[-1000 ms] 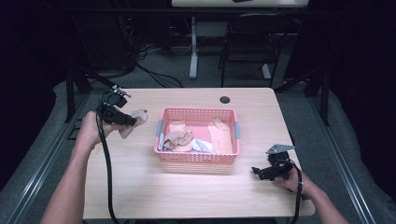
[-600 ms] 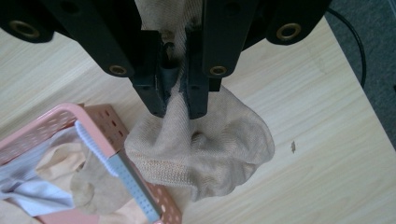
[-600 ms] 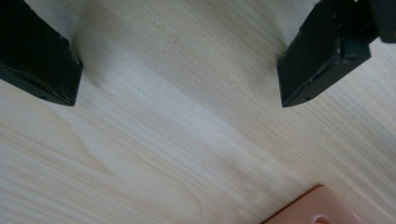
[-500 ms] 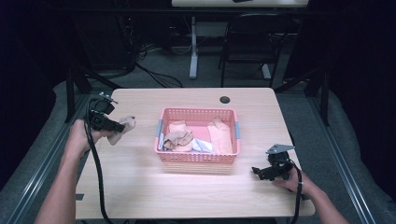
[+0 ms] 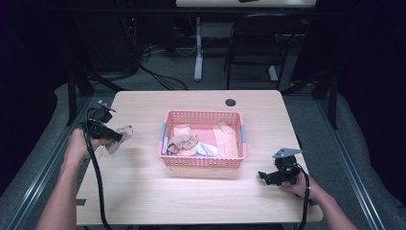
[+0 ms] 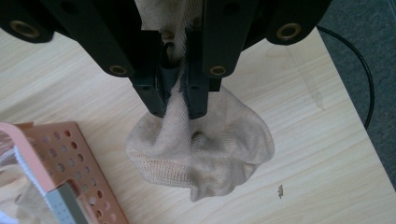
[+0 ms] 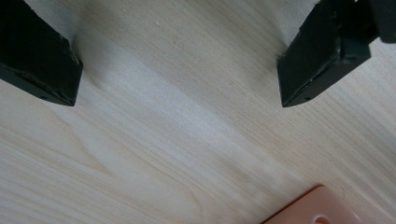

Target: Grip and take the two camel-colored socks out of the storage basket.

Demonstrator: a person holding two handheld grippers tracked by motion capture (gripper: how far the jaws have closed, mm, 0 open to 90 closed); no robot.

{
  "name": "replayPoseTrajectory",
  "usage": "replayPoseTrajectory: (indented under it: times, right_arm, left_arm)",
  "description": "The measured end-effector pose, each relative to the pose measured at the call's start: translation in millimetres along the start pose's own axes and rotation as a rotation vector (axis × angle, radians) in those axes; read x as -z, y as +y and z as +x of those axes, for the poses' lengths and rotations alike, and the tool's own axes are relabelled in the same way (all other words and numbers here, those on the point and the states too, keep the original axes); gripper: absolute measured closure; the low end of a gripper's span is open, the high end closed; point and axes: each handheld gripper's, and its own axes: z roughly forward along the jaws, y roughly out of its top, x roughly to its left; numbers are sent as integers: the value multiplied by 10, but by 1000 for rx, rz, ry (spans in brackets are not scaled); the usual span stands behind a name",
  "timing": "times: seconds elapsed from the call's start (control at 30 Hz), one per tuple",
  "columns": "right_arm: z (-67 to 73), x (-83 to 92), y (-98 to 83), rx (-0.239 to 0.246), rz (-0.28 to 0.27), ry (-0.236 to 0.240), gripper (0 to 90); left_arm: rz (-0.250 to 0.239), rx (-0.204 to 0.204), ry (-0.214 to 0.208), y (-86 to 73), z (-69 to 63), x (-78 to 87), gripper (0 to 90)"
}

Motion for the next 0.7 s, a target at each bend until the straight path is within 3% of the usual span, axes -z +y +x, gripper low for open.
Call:
replayPoseTrajectory:
  times: [0.43,0.7]
  right_arm:
    - [0,0,-1,1,-1,0,0]
    - [0,-1,0,0,-1,0,0]
  left_arm:
    - [53,58,15,-93,157,-241,802]
    - [102,61,28,-138,194,-422,803]
